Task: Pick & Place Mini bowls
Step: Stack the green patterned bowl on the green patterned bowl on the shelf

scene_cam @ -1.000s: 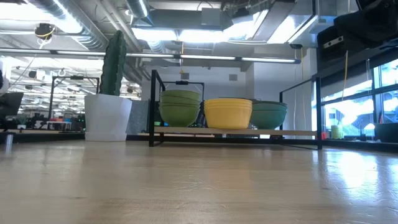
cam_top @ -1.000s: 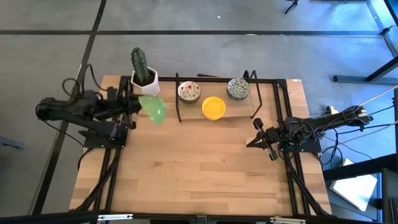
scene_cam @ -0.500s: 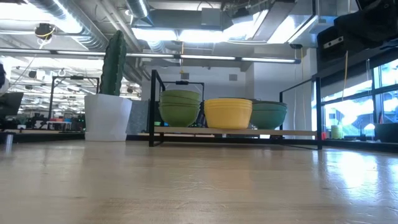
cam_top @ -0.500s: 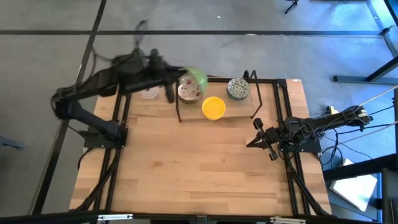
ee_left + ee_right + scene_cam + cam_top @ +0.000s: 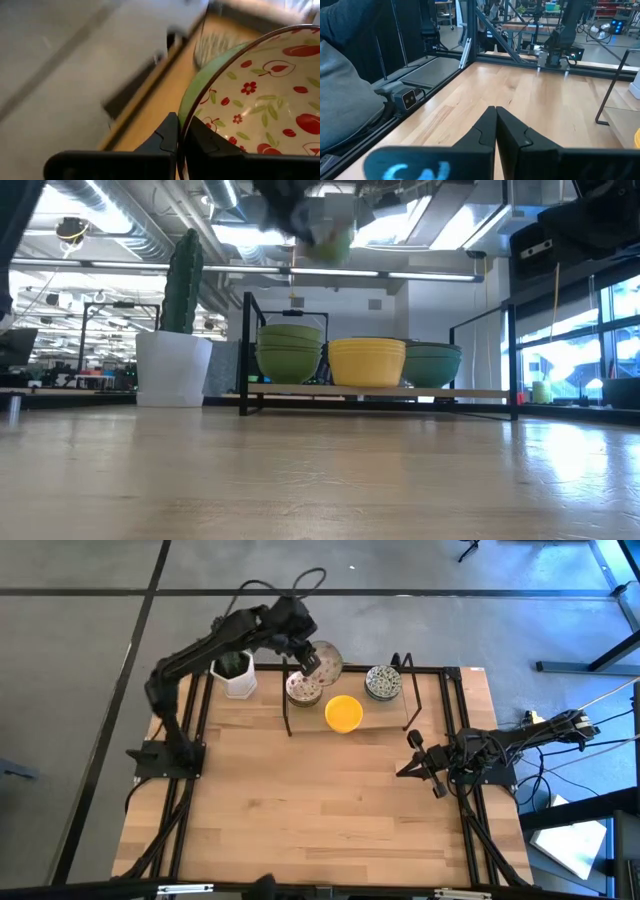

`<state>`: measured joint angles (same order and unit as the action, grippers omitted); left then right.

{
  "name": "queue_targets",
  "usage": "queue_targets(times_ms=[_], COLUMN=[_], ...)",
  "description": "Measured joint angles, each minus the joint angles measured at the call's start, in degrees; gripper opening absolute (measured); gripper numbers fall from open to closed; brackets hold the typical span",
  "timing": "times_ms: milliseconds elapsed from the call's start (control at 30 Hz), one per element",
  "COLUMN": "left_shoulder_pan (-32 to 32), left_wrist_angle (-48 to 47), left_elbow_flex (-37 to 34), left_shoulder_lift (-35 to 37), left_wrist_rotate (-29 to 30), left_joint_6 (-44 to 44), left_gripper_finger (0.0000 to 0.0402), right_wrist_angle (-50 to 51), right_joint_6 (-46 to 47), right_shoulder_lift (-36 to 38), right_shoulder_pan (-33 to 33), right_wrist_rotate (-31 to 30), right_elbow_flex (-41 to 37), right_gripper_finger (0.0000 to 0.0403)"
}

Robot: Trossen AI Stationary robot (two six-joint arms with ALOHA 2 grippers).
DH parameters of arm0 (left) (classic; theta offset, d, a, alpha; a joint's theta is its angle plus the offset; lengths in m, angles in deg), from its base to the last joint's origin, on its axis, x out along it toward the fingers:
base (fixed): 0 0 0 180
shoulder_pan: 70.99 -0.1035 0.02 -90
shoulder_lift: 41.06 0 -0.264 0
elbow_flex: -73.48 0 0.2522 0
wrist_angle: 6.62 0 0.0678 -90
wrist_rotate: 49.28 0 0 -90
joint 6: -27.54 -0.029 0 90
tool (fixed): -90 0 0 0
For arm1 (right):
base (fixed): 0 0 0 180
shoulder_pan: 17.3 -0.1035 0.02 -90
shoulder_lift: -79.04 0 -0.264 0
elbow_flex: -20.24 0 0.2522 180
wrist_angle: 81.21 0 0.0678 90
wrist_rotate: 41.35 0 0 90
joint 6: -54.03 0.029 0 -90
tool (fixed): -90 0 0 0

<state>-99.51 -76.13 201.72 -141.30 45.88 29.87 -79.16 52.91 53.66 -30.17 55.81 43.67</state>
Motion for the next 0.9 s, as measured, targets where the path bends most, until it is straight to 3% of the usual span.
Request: queue_targets(times_ms=[100,333,600,900], left_shoulder_pan=[-3.34,-6.25,-7.25,-6.23], left_wrist_angle=[-5.95,-9.03,-18.46,-18.82], left_elbow_flex=[0.89,1.44,1.48,1.48], left_shoulder_lift=[-4.00,-10.20,-12.47,-12.57], left_wrist_rotate=[-5.04,-6.66,-3.16,-2.72], left_joint_6=[-0.03,-0.46,-0.14,-0.10], left_gripper_finger=[0.0006,0.0006,0.0006,0.0007], right_wrist_angle=[0.20,0.49,0.49,0.49], right_joint_6=[-0.82,-0.89,-0.91,-0.91], right_shoulder_lift=[0.00,0.00,0.00,0.00], right_shoulder_pan=[-0.01,0.01,0.01,-0.01], right_wrist_rotate=[-0.02,-0.02,-0.02,-0.02], right_elbow_flex=[0.00,0.00,0.00,0.00], right_gripper_finger=[0.0010,0.0010,0.0010,0.0010])
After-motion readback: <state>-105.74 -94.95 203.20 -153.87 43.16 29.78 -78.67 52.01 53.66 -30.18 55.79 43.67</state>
